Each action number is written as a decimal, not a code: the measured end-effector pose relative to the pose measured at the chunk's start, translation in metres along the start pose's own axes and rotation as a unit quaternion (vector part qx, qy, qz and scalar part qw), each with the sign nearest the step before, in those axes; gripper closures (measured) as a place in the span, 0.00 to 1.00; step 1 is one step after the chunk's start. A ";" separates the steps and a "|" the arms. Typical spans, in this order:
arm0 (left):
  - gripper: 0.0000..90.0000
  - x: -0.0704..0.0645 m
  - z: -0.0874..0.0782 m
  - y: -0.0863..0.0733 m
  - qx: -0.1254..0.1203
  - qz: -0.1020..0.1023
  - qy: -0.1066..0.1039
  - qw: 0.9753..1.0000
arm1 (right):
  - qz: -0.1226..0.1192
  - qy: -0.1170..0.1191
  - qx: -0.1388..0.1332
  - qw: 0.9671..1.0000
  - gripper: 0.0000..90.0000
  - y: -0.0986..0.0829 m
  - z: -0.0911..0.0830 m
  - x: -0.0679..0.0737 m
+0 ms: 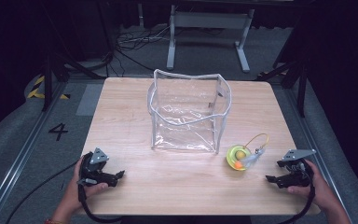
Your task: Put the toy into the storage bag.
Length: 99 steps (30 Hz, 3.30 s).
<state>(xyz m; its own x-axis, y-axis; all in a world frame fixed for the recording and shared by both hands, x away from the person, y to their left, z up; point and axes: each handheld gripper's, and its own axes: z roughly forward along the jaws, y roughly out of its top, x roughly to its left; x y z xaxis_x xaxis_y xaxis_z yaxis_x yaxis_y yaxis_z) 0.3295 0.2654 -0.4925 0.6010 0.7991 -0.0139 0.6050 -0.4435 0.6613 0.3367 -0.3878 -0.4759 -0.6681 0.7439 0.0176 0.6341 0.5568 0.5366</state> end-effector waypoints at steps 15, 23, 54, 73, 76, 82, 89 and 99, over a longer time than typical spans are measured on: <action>0.02 0.000 0.000 0.000 0.000 -0.001 0.000 1.000 | -0.095 -0.024 -0.004 0.995 0.32 0.083 -0.061 0.009; 0.02 0.000 0.000 0.000 0.000 -0.001 0.000 1.000 | -0.115 -0.027 -0.015 0.993 0.32 0.108 -0.070 0.018; 0.02 0.000 0.000 0.000 0.000 -0.001 0.000 1.000 | -0.161 0.010 0.001 0.987 0.74 0.162 -0.058 0.034; 0.02 0.000 0.000 0.000 0.000 -0.001 0.000 1.000 | -0.174 0.018 0.031 0.984 0.98 0.175 -0.068 0.044; 0.02 0.000 0.000 0.000 0.000 -0.001 0.000 1.000 | -0.174 0.011 0.031 0.984 0.99 0.178 -0.075 0.045; 0.02 0.000 0.000 0.000 0.000 -0.001 0.000 1.000 | -0.168 -0.012 0.015 0.986 0.99 0.185 -0.091 0.044; 0.02 -0.001 0.000 0.000 0.001 -0.004 0.000 1.000 | -0.160 -0.022 0.023 0.987 0.99 0.197 -0.098 0.037; 0.02 -0.001 0.000 0.000 0.001 -0.005 0.002 1.000 | -0.171 -0.032 0.043 0.984 0.99 0.218 -0.122 0.031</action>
<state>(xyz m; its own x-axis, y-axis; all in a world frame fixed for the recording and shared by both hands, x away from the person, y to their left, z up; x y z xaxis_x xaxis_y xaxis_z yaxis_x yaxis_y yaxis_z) 0.3287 0.2647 -0.4924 0.5919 0.8058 -0.0175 0.6122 -0.4353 0.6602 0.4064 -0.2882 -0.2554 -0.8242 0.5273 -0.2066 0.4085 0.8062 0.4280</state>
